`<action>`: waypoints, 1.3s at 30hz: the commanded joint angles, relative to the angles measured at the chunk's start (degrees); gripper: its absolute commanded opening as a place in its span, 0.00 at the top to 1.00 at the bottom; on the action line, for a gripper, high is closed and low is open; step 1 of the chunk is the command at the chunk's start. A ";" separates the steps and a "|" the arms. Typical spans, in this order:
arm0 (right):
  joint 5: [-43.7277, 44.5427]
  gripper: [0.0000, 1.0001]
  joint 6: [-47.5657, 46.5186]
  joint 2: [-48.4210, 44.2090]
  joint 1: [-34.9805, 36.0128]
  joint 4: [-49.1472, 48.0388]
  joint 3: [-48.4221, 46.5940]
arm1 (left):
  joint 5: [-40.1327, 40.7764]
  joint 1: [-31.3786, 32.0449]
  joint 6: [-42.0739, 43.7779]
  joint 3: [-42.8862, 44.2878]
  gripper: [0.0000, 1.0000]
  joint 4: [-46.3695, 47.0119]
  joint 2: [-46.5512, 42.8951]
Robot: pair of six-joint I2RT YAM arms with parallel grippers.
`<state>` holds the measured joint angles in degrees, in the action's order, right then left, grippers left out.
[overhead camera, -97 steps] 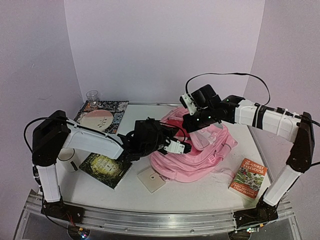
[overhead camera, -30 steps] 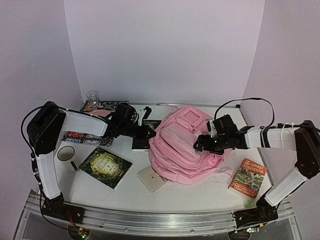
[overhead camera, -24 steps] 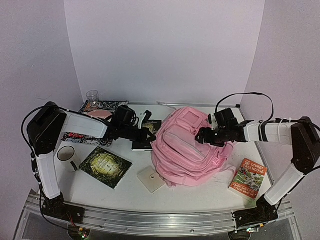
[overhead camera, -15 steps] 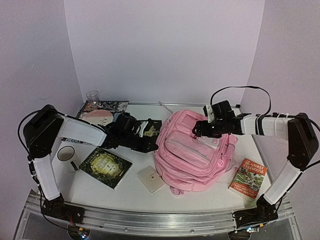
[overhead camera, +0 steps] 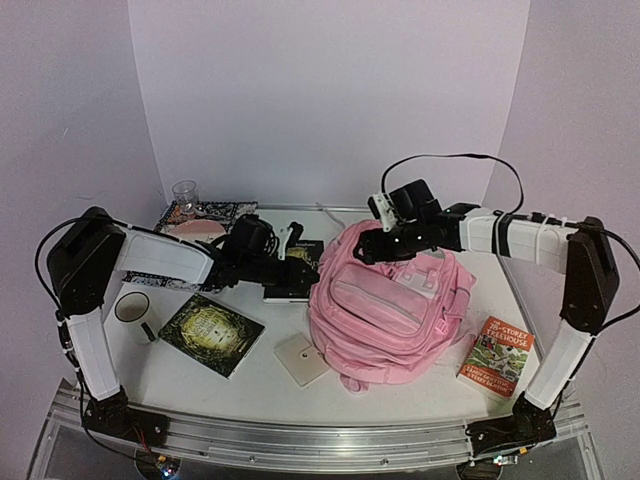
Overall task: Pack the student bag
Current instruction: Hold the upper front pocket of the student bag, then pick up the student bag from the upper front pocket.
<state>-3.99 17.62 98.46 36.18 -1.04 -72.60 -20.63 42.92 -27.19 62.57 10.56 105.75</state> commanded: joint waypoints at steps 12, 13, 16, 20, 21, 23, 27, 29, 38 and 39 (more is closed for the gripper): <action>-0.62 0.37 -1.16 14.93 5.82 10.18 -17.55 | -8.16 -0.03 -2.39 6.91 0.87 1.24 7.38; -0.96 0.38 -1.18 15.70 5.86 10.46 -18.08 | -8.70 -0.03 -2.63 7.17 0.90 1.42 7.57; -1.69 0.41 -1.15 17.57 5.93 11.10 -19.17 | -10.15 -0.01 -3.64 7.82 0.98 2.20 8.09; -1.91 0.45 -1.39 19.35 5.96 12.32 -20.24 | -10.70 -0.02 -5.04 7.69 1.00 3.56 8.19; -1.86 0.45 -1.56 19.77 5.95 12.74 -20.48 | -10.66 -0.03 -5.24 7.59 1.00 3.83 8.02; -1.52 0.50 -1.77 20.47 5.92 13.70 -20.91 | -10.57 -0.03 -5.82 7.33 1.00 4.42 7.63; -2.46 0.59 -2.55 21.20 5.92 15.18 -21.34 | -9.83 -0.03 -6.25 6.87 1.00 5.13 6.65; -4.00 0.60 -2.93 21.49 5.97 15.53 -21.40 | -9.49 -0.02 -6.27 6.89 1.00 5.30 6.58; -7.43 0.65 -3.24 23.33 6.23 16.77 -21.81 | -8.72 0.06 -6.78 6.87 1.00 5.96 6.60; -7.57 0.67 -3.30 23.34 6.34 16.82 -21.83 | -8.60 0.05 -6.68 6.87 1.00 5.96 6.41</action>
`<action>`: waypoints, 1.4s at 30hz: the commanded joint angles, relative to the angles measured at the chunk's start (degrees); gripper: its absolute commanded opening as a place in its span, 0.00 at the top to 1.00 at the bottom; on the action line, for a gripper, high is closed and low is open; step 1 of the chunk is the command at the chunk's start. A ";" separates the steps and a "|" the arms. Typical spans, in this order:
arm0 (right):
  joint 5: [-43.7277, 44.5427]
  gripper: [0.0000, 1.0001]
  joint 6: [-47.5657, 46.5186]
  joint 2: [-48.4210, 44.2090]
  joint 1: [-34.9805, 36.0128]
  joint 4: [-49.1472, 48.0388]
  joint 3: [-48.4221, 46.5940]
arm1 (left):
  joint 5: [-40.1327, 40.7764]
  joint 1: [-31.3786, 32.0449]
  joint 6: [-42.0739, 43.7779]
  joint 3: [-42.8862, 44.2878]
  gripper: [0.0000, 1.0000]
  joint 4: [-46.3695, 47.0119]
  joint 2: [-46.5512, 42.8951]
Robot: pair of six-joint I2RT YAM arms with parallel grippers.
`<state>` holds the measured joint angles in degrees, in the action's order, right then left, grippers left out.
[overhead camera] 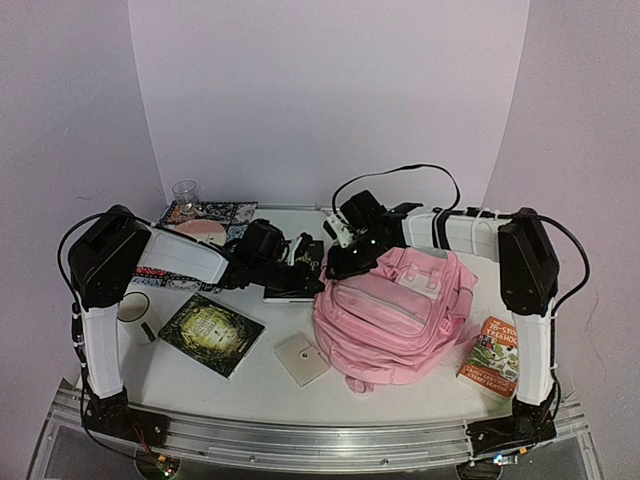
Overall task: Pack the student bag
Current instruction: Pick up the student bag from the upper front pocket, then zip the upper front pocket of the student bag.
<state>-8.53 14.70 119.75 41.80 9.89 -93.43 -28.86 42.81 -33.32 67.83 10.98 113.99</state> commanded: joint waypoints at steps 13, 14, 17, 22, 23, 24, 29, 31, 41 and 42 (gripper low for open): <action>-3.33 1.00 -1.91 -2.63 2.16 6.05 -0.42 | 1.25 0.17 -1.26 2.32 1.00 5.71 -0.94; -3.47 1.00 -2.19 -3.08 2.48 6.07 -0.42 | 1.50 0.15 -1.40 2.41 1.00 5.73 -0.94; -4.19 1.00 -2.71 -4.14 3.21 5.96 0.26 | 2.05 0.05 -1.87 2.80 1.00 5.78 -0.71; -3.99 1.00 -3.72 -7.49 4.86 4.38 4.55 | 3.70 -0.78 -2.49 3.09 1.00 5.80 -0.66; -3.99 1.00 -4.03 -8.37 5.33 3.90 5.69 | 3.84 -1.03 -2.57 3.24 1.00 5.80 -0.59; -4.00 1.00 -4.42 -9.27 5.83 3.54 6.89 | 3.96 -1.36 -2.65 3.43 1.00 5.80 -0.53; -3.27 1.00 -6.39 -12.99 8.00 1.37 12.56 | 3.70 -2.68 -2.80 5.29 1.00 5.81 0.27; -2.49 1.00 -7.29 -13.98 8.70 0.63 14.56 | 3.43 -3.20 -2.89 6.14 1.00 5.78 0.87; 5.76 1.00 -6.45 -20.01 9.70 -1.62 19.13 | 1.92 -4.05 -2.03 6.19 1.00 5.72 1.27; 8.35 0.99 -5.91 -20.68 9.66 -1.63 19.03 | 2.78 -4.05 -1.10 5.45 1.00 5.72 0.59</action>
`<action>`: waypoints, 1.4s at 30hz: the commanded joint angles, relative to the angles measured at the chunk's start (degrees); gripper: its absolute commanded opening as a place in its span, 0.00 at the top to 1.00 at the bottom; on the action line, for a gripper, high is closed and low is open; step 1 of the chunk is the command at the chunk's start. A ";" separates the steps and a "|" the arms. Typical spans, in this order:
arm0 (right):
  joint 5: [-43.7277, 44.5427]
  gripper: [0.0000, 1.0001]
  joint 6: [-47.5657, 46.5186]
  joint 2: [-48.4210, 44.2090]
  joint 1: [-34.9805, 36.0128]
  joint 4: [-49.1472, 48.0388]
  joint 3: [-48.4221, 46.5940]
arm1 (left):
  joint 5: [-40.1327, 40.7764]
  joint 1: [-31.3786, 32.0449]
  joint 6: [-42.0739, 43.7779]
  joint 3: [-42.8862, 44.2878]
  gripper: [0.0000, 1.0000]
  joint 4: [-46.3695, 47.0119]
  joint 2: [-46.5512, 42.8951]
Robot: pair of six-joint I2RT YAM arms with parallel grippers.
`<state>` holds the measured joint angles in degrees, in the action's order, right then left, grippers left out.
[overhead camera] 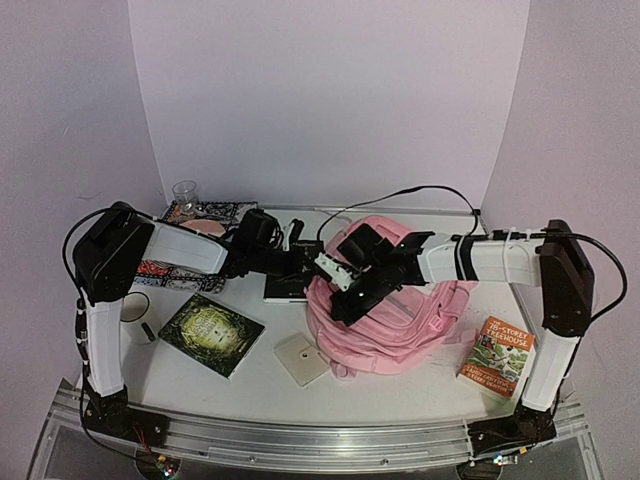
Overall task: Pack the student bag
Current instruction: Zip the upper front pocket of the student bag, then pick up the upper front pocket of the student bag.
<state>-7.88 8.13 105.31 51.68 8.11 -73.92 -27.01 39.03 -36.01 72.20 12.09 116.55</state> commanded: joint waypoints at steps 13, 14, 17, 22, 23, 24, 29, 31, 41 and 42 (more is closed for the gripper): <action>13.07 0.55 10.32 -17.51 -11.98 -0.90 11.38 | 8.06 0.27 16.61 -8.18 0.60 2.80 -14.19; 12.54 0.53 11.11 -18.39 -13.26 -1.14 12.87 | 8.16 0.53 17.89 -8.71 0.60 2.51 -14.74; 9.87 0.48 13.26 -20.63 -16.73 -2.23 17.02 | 8.69 2.22 22.33 -10.36 0.59 1.08 -15.95; 4.09 0.43 15.16 -22.80 -20.58 -6.40 23.81 | 8.56 3.72 26.79 -8.68 0.61 -3.78 -14.20; 3.11 0.43 15.45 -23.08 -21.14 -7.07 25.00 | 8.60 4.06 27.81 -7.98 0.62 -4.73 -13.88; 2.42 0.42 15.90 -23.40 -21.60 -7.60 26.06 | 8.42 4.43 28.67 -7.27 0.62 -5.12 -13.59; -0.80 0.41 17.83 -24.63 -22.85 -11.79 29.68 | 8.41 6.52 32.51 -4.84 0.65 -6.59 -12.28; -1.45 0.41 18.30 -24.86 -23.02 -12.40 30.62 | 8.60 6.69 33.22 -3.46 0.68 -7.87 -10.98; -3.78 0.41 20.15 -25.46 -23.47 -14.69 33.48 | 9.41 6.68 35.17 2.99 0.77 -11.59 -5.30; -4.11 0.41 20.45 -25.43 -23.47 -15.06 33.74 | 9.62 6.69 35.35 3.42 0.77 -11.71 -5.00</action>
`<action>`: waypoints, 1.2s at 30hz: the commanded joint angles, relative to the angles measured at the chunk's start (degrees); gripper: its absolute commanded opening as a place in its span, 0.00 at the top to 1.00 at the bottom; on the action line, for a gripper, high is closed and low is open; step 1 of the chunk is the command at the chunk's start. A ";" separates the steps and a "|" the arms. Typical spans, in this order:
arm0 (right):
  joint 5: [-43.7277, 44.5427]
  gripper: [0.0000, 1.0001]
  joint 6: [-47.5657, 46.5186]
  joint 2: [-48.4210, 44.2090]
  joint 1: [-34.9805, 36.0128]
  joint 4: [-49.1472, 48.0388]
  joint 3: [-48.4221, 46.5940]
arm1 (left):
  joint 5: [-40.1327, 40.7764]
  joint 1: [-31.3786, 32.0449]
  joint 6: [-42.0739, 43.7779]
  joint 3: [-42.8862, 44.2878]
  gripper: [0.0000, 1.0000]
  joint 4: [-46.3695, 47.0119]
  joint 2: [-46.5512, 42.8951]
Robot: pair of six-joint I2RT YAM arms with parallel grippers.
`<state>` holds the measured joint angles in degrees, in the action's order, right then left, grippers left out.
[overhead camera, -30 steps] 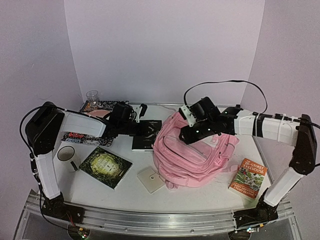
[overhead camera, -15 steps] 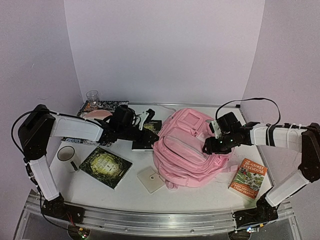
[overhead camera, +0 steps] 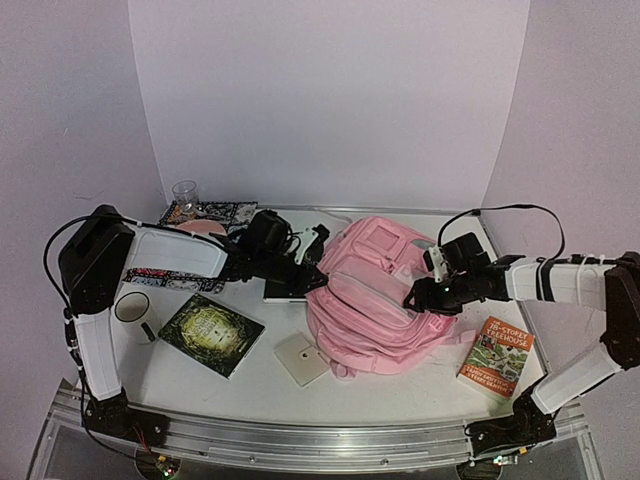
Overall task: Pack the student bag
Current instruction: Pick up the upper front pocket of the student bag.
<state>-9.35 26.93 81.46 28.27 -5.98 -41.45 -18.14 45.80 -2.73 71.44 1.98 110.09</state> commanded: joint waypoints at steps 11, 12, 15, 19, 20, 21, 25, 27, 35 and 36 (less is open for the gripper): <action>-4.23 0.41 2.86 -1.30 -0.06 -2.98 2.83 | 3.54 -0.09 2.64 5.33 0.74 -5.74 3.69; -4.15 0.41 2.86 -1.36 -0.06 -2.98 2.79 | 4.46 -0.12 2.64 5.40 0.74 -5.96 3.86; -4.10 0.41 2.95 -1.27 -0.06 -2.98 2.66 | 4.81 -0.56 2.19 5.40 0.75 -6.23 4.23; -3.95 0.41 2.96 -1.19 -0.06 -2.98 2.74 | 4.51 -1.03 1.17 4.94 0.75 -6.20 4.23; -3.95 0.41 2.97 -1.14 -0.06 -2.98 2.69 | 3.59 -1.06 1.19 4.90 0.75 -6.20 4.17; -4.02 0.41 3.03 -1.00 -0.06 -3.05 2.68 | 2.46 -1.01 1.17 4.93 0.75 -6.14 4.21; -4.34 0.41 3.69 -0.09 -0.06 -3.41 2.65 | -0.43 -0.93 0.95 5.45 0.75 -6.11 4.81; -4.25 0.41 4.42 0.43 -0.06 -3.80 2.89 | -0.94 -0.89 0.80 5.76 0.76 -6.07 5.20; -6.37 0.39 8.25 2.92 -0.06 -8.92 4.15 | -1.85 -0.88 0.56 5.90 0.92 -6.17 6.31; -6.60 0.39 8.60 3.16 -0.06 -9.48 4.16 | -1.90 -0.88 0.63 5.75 0.96 -6.19 6.16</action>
<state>-12.17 32.93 83.08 28.10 -11.81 -38.19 -17.90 44.54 -1.82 75.40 -3.10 115.49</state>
